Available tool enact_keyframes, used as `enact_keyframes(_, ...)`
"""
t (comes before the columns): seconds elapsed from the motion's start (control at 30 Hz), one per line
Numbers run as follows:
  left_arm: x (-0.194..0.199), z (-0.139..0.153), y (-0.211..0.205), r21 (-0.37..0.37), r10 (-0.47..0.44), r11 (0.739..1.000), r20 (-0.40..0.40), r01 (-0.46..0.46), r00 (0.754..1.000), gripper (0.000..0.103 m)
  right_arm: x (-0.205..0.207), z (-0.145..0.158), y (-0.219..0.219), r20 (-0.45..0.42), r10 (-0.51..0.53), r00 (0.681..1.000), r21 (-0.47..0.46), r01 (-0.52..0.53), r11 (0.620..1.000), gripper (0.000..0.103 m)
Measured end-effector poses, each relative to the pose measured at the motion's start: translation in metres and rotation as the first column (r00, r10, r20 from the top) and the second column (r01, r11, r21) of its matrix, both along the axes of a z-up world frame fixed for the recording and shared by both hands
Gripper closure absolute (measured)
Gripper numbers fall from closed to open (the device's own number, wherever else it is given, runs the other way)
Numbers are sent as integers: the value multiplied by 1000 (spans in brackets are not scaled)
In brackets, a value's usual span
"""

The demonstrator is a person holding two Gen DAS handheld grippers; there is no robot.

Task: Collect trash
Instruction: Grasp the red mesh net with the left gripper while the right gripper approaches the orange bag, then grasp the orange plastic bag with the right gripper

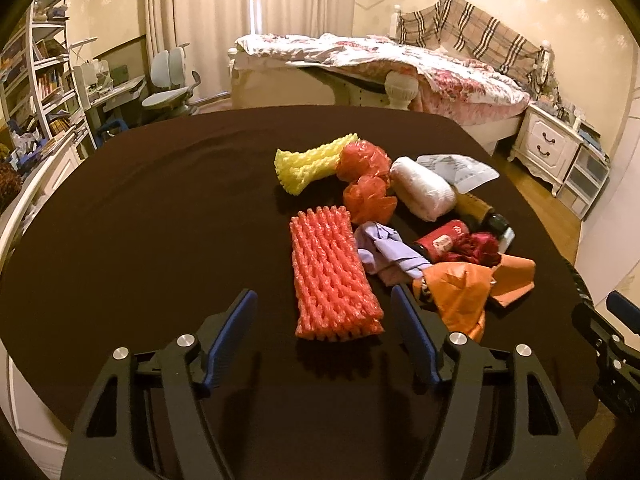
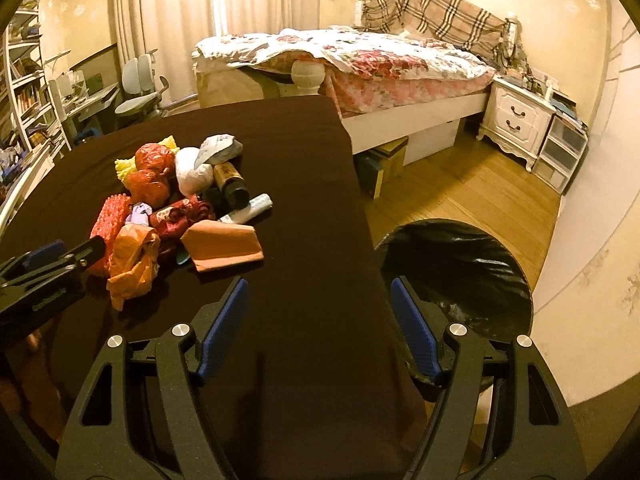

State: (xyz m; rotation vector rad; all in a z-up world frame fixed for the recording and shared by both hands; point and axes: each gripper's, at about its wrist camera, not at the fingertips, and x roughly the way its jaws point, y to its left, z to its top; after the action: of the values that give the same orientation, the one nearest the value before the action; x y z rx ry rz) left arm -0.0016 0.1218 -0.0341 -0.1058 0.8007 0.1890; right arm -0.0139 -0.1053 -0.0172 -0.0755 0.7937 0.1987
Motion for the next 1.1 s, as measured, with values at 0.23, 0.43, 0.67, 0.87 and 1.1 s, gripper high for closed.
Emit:
enact_keyframes(0.23, 0, -9, 8, -54, -36, 998, -41, 33, 999, 66, 0, 0, 14, -3, 29, 1000, -1, -29, 1000, 31)
enact_keyframes(0.43, -21, 1, 17, -73, -43, 996, -9, 42, 999, 84, -2, 1, 23, -5, 52, 999, 4, -52, 999, 31)
enact_keyframes(0.67, -39, 12, 30, -74, -23, 997, 13, 24, 1000, 85, -8, 9, 43, 7, 104, 995, 13, -104, 994, 31)
enact_keyframes(0.87, -48, 13, 42, -86, -4, 996, 15, 5, 1000, 86, -12, 11, 61, 1, 141, 990, 20, -141, 990, 31)
enact_keyframes(1.1, -59, 10, 64, -88, 44, 995, 16, -42, 999, 86, -18, 11, 90, -1, 200, 980, 25, -200, 979, 31)
